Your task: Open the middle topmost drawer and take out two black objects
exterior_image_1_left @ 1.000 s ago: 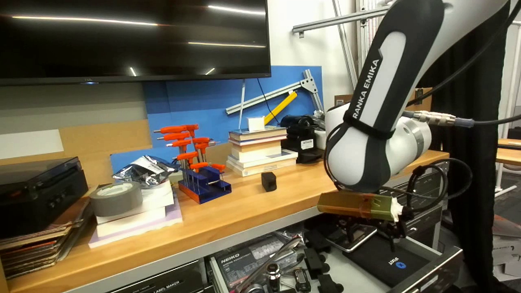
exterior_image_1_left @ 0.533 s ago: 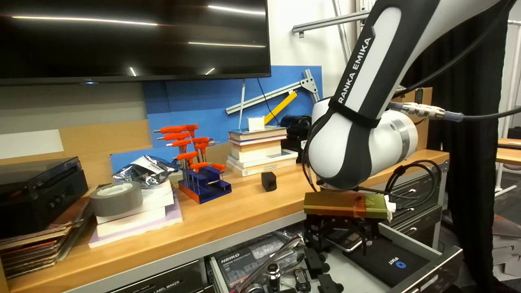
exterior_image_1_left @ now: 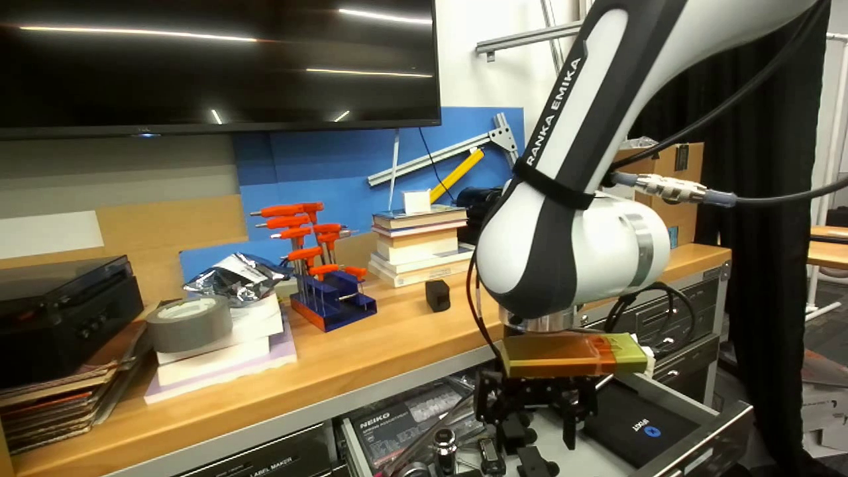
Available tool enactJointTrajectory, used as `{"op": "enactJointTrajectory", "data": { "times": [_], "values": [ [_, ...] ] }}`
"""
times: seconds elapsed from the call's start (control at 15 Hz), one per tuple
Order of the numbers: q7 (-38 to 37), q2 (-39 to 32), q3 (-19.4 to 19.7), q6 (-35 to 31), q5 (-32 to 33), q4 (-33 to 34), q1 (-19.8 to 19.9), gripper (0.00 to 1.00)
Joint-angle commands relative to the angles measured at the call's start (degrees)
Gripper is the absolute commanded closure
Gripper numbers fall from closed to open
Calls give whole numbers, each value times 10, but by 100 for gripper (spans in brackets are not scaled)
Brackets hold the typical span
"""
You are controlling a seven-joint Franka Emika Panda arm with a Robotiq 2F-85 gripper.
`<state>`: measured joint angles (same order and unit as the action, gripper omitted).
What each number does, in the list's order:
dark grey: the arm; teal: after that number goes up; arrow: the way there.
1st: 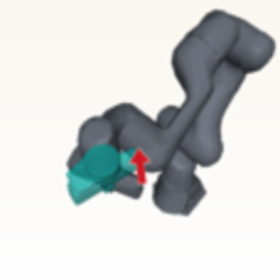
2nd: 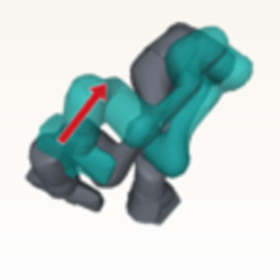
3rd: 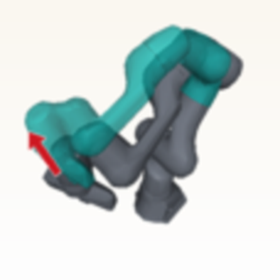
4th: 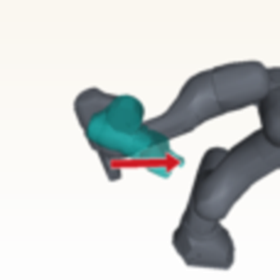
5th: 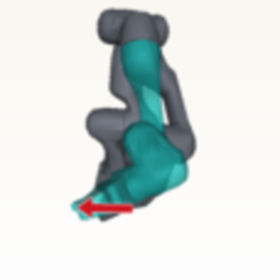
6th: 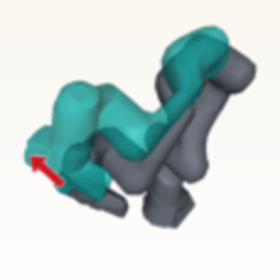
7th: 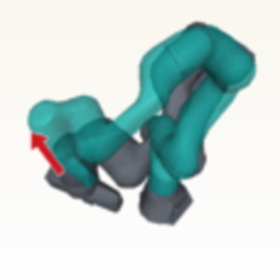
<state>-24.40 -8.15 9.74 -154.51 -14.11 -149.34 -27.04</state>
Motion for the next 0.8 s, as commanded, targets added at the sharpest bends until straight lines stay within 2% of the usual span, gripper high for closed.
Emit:
{"op": "enactJointTrajectory", "data": {
  "times": [0.0,0.2,0.33,0.53,0.73],
  "values": [
    [147,-27,-118,7,-71,18,104,0],
    [274,-71,-178,13,-110,41,168,0],
    [335,-107,-196,-2,-110,47,207,0],
    [365,-142,-204,-7,-81,58,241,0],
    [369,-149,-201,-9,-52,61,256,0]
  ]
}}
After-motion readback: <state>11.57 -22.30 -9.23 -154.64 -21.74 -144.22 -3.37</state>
